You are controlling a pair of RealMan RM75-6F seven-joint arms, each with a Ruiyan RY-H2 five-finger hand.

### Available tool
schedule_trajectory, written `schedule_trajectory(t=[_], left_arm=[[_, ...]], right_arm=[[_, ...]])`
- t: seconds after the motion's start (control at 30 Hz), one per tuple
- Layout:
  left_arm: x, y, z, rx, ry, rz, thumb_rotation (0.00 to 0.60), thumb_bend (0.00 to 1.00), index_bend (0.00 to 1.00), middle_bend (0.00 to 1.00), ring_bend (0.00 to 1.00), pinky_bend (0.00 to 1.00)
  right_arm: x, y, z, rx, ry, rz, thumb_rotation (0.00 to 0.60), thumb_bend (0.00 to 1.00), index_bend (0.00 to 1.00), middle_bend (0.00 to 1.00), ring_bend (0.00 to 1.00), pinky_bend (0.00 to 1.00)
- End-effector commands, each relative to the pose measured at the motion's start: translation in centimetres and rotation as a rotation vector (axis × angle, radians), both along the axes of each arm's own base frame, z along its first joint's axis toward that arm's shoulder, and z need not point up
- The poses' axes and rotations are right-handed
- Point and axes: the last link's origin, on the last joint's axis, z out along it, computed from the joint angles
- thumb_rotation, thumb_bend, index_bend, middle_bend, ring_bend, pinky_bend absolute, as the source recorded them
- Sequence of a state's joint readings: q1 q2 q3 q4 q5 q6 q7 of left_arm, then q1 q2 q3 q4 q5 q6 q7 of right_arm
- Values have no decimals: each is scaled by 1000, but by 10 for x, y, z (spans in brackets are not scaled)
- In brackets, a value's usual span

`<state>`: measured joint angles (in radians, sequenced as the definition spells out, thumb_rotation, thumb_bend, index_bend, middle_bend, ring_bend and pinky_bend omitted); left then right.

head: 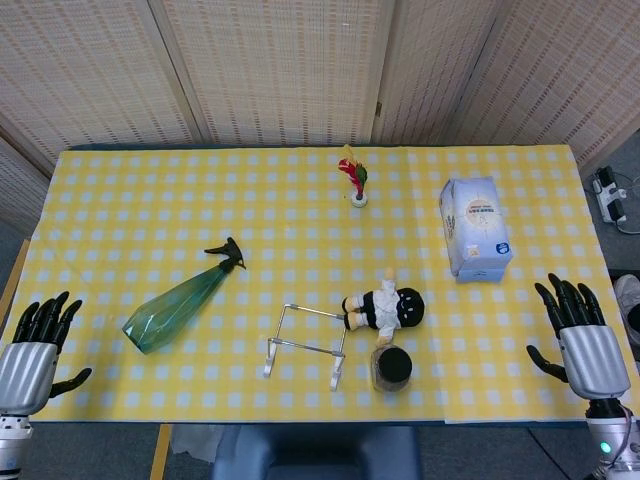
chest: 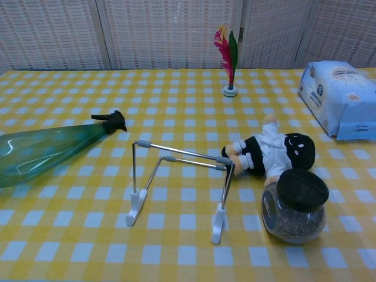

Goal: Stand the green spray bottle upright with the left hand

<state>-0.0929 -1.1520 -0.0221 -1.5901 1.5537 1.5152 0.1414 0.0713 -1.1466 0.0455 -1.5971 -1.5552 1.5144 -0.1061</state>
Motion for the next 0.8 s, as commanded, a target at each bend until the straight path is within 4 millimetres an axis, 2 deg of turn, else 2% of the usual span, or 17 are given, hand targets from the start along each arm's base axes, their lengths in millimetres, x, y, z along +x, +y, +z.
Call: schedule_trajectory(t=[0.03,0.3,0.53,0.8], left_arm=[[1,0,-1,-1,-1,0,600,151,0,7,50,0],[9,0,-13,-43,-5,-50,600,151,0,9,62,0],[17,-5,-36,-141,-37,-88,600,151,0,19,79,28],[27,-9,-56,-153,-59,-139,600,150,0,21,81,31]], right_arm=[[0,1,0,0,-1,-1,600,278,0,0,0,0],[0,7,5,-12,-4,9,600,278,0,0,0,0],[-1,10,9,-22,-12,10,600,278,0,0,0,0],[-1,10,6,-8,-6,11,600,277,0,0,0,0]])
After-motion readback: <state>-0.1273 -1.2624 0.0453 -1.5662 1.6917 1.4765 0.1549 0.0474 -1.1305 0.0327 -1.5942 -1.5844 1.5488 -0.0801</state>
